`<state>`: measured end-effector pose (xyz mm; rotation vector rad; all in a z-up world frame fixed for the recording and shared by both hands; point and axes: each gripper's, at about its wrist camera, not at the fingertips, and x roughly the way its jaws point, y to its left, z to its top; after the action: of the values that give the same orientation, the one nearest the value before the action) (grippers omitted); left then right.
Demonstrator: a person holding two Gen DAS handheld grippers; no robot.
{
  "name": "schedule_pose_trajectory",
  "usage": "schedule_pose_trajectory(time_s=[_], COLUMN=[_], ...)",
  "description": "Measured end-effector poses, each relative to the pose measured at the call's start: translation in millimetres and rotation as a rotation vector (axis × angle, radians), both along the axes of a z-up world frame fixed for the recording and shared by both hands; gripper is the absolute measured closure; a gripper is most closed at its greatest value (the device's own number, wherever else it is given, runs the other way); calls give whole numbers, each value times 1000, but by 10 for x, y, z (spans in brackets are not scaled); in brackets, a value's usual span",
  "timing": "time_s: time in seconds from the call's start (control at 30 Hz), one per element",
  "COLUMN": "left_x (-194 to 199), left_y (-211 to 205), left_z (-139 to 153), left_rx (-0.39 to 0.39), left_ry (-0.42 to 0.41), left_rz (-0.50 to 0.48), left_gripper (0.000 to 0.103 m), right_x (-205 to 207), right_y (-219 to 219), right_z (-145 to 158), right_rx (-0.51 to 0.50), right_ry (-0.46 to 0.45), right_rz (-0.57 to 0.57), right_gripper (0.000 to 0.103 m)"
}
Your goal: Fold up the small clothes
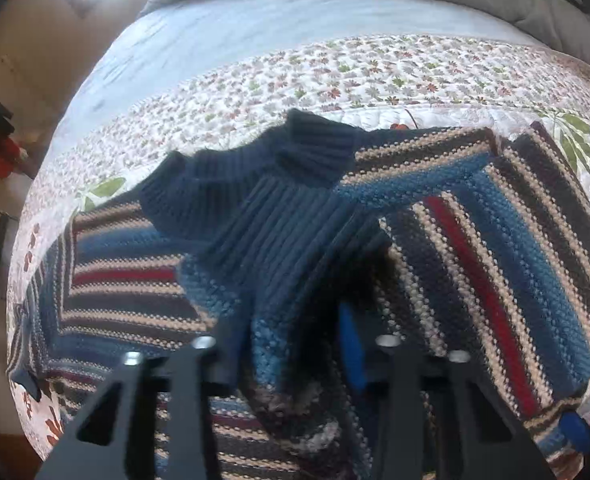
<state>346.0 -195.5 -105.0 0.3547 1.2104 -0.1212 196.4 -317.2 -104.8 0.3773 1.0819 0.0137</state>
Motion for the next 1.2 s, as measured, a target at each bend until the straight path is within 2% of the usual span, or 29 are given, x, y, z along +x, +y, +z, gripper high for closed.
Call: schedule_pose_trajectory(time_s=[0.03,0.1,0.17,0.23,0.33,0.37,0.4,0.43,0.47,0.5,0.57,0.63,0.73,0.83,0.93,0.97,1.1,1.2], left_x=[-23,-23,33,51,91,116,134,167,176,159,85,-26,-134,-117,-110,-98,-60,-40], left_y=[7,126,368,641,1081,1242,1304,1445,1550,1707,1932,2109,2358,2459,2435,2414,2373,2369], left_z=[20,78,182,340,608,654,661,605,529,400,179,50,-38,-62,-25,-16,-9,54], left_rx=[-5,-70,-190,-263,-315,-300,-282,-267,-287,-339,-403,-442,-552,-665,-690,-687,-695,-735], left_ry=[-10,-8,-8,-79,-231,-278,-288,-266,-226,-158,-80,-70,-74,-57,-55,-51,-25,-19], left_rz=[-2,13,66,126,206,236,246,257,264,282,331,368,419,445,428,417,397,399], left_gripper=[87,89,91,91,91,91,91,90,88,86,74,64,52,52,51,50,44,42], right_x=[6,3,-13,-12,5,3,10,9,13,15,24,24,29,106,187,186,381,908], right_y=[-13,-21,-15,-2,28,47,57,73,80,87,85,81,39,-61,-100,-103,-182,-220], right_z=[-1,2,2,1,-2,1,-2,1,-1,-2,-10,-5,68,93,143,206,483,449], right_rx=[8,20,19,10,-9,-12,-16,-21,-25,-30,-31,-33,-22,91,143,141,17,-137], right_ry=[-1,-3,-4,-8,-14,-16,-17,-18,-18,-17,-17,-18,-38,-34,21,10,-19,45], right_rz=[-3,-9,-11,-7,-1,2,8,14,18,21,21,29,36,22,36,43,14,28], right_gripper=[33,32,32,30,28,27,26,26,26,26,26,26,26,26,26,26,26,27])
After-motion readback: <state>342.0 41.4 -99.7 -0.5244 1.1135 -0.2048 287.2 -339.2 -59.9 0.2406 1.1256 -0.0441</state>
